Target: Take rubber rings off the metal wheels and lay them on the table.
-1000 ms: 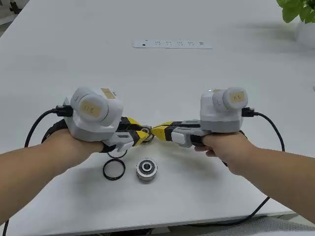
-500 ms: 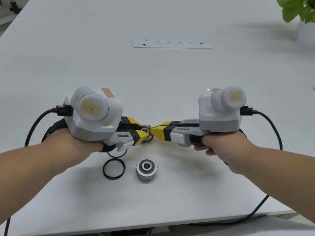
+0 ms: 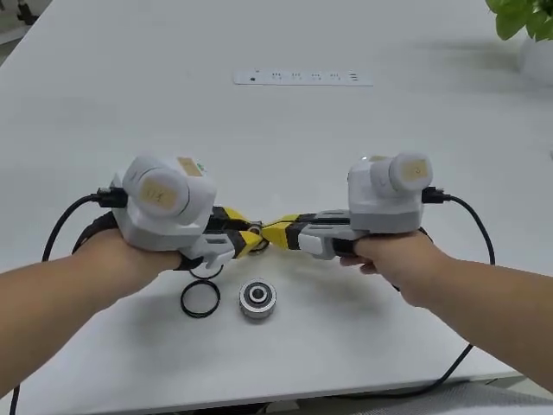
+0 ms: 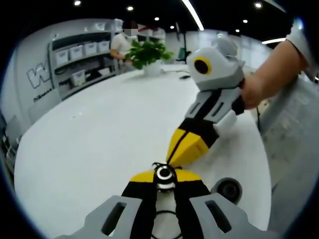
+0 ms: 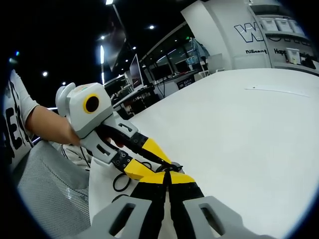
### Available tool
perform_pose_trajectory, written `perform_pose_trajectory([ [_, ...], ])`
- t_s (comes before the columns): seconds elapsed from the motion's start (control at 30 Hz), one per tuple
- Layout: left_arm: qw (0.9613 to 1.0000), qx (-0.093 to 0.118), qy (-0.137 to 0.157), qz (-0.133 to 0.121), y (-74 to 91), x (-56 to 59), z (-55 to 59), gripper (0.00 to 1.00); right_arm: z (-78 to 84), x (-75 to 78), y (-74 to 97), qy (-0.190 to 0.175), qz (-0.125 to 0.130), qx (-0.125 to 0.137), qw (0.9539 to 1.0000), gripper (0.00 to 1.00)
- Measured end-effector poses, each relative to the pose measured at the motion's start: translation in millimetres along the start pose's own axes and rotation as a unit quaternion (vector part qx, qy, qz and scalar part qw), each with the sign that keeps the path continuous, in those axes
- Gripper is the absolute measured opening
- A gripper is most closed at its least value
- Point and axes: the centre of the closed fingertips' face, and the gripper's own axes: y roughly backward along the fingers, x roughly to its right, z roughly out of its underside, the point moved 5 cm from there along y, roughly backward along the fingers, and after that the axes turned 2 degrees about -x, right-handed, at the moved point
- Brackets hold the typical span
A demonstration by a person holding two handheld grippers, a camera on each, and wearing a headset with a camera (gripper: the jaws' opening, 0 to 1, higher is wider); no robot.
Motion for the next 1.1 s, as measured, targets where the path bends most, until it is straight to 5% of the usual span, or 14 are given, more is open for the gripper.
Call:
perform_pose_trajectory([
  [0.3,1.0000,-0.001,-0.001,0.000,-0.2,0.8,-0.2,0.13,-3.1,-6.6,0.7,-0.001,-0.020,0.008,0.9998,0.00],
  [1.1,0.9995,0.015,0.018,0.023,5.7,7.3,-6.6,0.19,-3.8,0.1,4.1,-0.016,-0.001,0.017,0.9997,0.00],
])
